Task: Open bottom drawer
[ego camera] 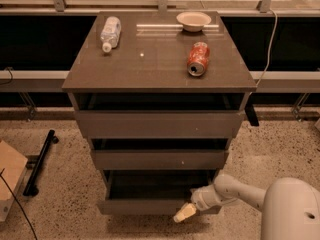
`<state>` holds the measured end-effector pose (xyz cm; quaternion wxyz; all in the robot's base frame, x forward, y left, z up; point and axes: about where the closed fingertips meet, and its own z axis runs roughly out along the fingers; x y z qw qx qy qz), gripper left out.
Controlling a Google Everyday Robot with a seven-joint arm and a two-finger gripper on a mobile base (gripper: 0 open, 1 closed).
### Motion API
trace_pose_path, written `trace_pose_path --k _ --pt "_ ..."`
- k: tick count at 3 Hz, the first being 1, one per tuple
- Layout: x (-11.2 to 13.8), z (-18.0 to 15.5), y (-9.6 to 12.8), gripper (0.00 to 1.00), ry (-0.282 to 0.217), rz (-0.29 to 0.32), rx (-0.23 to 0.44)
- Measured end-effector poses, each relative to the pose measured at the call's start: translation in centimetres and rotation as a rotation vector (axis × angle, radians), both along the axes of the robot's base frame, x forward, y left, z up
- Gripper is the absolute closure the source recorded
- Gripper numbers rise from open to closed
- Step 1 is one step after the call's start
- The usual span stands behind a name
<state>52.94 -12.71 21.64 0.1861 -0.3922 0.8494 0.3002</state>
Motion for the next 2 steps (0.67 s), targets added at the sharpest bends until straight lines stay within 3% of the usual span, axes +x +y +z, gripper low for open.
trace_pose_path --k 2 --pt "-0.41 -1.43 -0.57 0.0 0.02 0.12 -0.134"
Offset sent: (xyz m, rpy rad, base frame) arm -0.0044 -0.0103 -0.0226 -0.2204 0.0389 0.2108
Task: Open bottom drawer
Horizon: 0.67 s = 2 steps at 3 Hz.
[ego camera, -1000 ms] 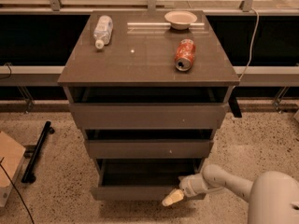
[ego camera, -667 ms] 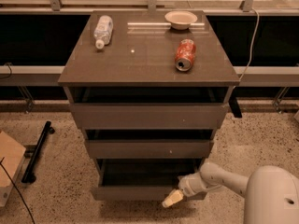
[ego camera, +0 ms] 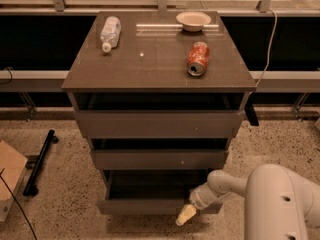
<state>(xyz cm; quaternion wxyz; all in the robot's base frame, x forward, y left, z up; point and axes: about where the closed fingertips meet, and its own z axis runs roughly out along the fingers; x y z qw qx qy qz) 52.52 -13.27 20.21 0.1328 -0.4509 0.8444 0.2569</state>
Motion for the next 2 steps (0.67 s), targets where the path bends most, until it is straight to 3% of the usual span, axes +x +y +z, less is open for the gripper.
trace_pose_path --k 2 --pt "-2.6 -1.1 -0.2 0.42 0.077 0.103 -0.031"
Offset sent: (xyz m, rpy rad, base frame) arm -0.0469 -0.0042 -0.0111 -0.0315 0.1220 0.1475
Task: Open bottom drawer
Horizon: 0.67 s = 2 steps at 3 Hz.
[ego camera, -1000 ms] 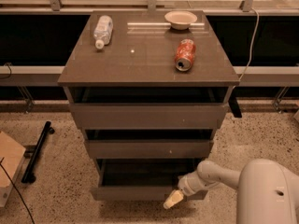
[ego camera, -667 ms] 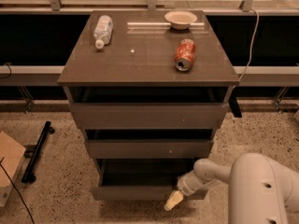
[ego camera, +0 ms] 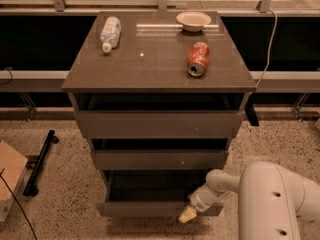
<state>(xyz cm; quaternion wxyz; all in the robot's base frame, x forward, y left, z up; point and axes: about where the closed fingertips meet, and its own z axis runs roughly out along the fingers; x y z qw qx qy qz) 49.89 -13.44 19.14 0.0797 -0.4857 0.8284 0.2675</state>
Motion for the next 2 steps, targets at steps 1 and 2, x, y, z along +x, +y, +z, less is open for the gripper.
trace_pose_path --k 1,2 --pt "-2.11 -0.14 -0.1 0.32 0.039 0.008 -0.01" --pt "-2.14 -0.14 -0.09 0.07 0.04 0.008 -0.01"
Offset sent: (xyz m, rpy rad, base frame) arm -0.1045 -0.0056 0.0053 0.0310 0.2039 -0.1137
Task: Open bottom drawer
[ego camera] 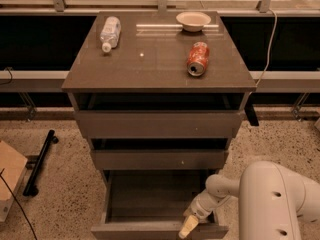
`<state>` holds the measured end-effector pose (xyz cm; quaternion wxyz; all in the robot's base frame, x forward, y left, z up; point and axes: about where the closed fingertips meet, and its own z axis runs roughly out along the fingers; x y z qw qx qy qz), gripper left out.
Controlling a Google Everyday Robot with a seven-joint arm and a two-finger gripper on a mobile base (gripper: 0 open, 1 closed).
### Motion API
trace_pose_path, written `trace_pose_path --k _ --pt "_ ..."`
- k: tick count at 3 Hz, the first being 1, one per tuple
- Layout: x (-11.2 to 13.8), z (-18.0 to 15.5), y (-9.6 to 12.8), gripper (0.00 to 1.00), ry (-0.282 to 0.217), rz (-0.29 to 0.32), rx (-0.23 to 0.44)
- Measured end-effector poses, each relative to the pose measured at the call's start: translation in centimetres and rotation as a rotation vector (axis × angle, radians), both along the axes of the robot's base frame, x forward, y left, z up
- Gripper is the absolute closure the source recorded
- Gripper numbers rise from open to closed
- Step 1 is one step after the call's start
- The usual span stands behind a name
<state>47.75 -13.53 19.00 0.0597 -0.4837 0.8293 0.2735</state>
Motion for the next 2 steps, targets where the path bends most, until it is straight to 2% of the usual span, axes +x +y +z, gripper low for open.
trace_pose_path --k 1,2 --pt "-4.32 -0.32 0.91 0.0 0.098 -0.079 0.046" --pt "-5.29 -0.38 1.01 0.0 0.118 -0.089 0.052"
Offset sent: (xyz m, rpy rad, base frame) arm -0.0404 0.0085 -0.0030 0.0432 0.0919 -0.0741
